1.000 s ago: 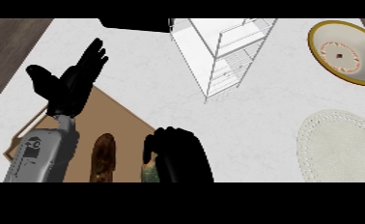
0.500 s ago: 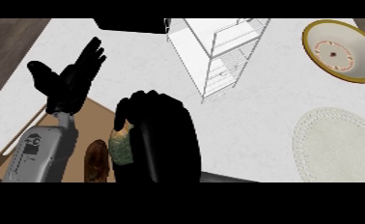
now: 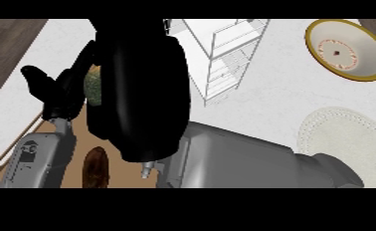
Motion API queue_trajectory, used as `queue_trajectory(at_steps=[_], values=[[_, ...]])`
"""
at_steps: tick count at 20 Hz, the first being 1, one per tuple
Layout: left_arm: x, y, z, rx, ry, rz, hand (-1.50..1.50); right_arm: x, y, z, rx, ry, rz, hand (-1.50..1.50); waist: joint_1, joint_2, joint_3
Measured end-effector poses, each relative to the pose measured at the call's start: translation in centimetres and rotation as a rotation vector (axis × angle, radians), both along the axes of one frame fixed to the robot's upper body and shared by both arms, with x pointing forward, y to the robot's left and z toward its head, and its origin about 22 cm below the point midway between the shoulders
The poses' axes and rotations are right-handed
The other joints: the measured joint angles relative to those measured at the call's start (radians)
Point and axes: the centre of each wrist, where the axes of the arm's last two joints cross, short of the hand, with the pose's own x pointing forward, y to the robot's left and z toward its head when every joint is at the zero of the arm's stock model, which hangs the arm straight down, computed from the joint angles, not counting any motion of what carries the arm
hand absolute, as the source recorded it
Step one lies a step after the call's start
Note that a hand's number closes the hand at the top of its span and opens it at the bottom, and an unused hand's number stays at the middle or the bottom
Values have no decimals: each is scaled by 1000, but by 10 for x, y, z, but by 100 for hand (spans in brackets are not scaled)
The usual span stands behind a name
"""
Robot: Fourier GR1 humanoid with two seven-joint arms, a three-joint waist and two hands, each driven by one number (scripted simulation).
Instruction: Pick the squash from the placemat and place it in the tiered shelf
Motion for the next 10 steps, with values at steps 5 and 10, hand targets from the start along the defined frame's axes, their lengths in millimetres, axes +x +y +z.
queue_trajectory(at_steps=[5, 10], values=[[-1, 4, -1, 1, -1, 17, 0, 18, 4, 22, 16, 11, -57, 150, -22, 2, 2], [-7, 11, 2, -1, -8, 31, 0, 39, -6, 31, 82, 31, -113, 150, -38, 4, 3]])
